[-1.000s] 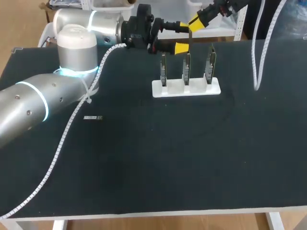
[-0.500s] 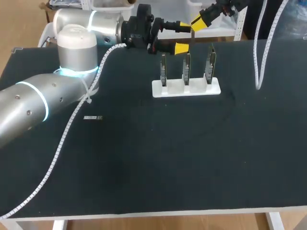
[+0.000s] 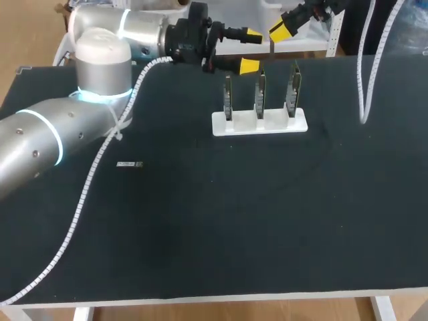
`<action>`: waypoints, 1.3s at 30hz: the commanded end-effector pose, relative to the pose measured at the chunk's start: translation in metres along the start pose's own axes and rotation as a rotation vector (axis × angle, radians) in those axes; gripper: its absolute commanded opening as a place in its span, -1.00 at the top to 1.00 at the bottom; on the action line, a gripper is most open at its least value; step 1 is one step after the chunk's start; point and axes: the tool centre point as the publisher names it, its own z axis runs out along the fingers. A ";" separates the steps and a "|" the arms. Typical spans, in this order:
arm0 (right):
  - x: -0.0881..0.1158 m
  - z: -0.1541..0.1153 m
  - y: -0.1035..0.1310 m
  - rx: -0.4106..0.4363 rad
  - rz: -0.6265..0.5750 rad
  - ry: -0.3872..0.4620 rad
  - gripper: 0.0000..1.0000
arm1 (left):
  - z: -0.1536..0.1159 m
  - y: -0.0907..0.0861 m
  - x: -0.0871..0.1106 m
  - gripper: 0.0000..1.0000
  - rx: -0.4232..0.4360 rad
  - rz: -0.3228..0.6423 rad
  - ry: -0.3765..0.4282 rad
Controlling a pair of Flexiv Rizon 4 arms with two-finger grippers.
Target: Pick up the optical module with the left hand, and insert it into the network port with the right hand.
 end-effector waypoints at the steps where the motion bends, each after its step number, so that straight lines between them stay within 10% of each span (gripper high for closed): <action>1: 0.001 0.001 0.001 0.000 0.000 -0.004 1.00 | -0.007 0.002 -0.003 -1.00 0.000 -0.003 0.010; 39: 0.002 0.000 -0.006 -0.011 -0.009 -0.015 1.00 | -0.054 -0.023 -0.022 -1.00 -0.157 -0.074 0.448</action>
